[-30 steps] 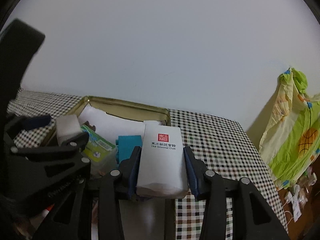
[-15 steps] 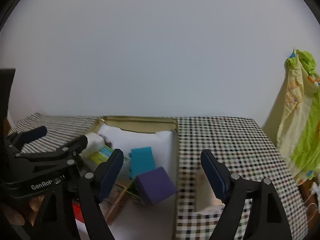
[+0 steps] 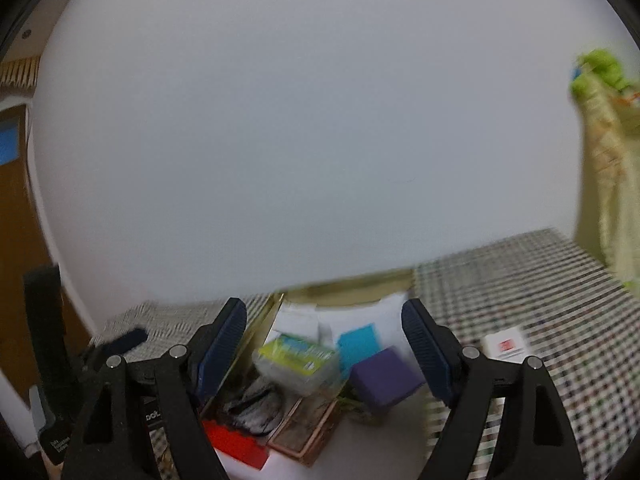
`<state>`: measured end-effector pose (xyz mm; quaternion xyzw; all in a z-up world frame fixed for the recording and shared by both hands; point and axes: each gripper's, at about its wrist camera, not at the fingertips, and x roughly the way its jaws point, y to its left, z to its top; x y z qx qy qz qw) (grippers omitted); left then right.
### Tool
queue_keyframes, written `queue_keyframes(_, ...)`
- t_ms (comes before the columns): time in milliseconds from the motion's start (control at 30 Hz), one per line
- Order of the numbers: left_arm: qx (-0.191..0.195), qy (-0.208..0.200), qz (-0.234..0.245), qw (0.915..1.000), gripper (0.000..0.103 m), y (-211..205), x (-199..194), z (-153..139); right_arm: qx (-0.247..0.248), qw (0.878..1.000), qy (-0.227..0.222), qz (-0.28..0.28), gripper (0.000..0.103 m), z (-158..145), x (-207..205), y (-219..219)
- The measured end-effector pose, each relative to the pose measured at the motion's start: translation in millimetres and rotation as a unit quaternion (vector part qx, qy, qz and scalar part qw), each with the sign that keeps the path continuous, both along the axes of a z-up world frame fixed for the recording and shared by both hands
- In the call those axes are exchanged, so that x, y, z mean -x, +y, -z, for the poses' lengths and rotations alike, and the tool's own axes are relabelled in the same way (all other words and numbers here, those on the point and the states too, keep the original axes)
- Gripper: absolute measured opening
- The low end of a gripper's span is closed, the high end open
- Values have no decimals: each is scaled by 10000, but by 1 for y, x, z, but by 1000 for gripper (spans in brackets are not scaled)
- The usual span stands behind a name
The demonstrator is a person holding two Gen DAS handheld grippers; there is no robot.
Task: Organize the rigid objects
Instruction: 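Swing the right gripper holding the box over the tin and release it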
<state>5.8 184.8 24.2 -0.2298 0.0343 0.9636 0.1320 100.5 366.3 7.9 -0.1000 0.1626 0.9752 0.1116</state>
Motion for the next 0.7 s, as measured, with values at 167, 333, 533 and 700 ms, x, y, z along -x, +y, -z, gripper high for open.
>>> queue_keyframes(167, -108, -18, 27, 9999, 102, -2, 2, 2, 60, 9928, 577, 1052, 89, -7, -41, 23)
queue_keyframes(333, -166, 87, 68, 9998, 102, -5, -4, 1, 966, 9803, 888, 1479, 92, 2, -62, 59)
queue_keyframes(533, -203, 204, 69, 9996, 102, -7, -7, 4, 931, 9662, 1031, 2172, 92, 1, -80, 62)
queue_keyframes(700, -185, 160, 75, 9997, 102, -6, -4, 8, 187, 9402, -947, 3267, 93, 17, -43, 81)
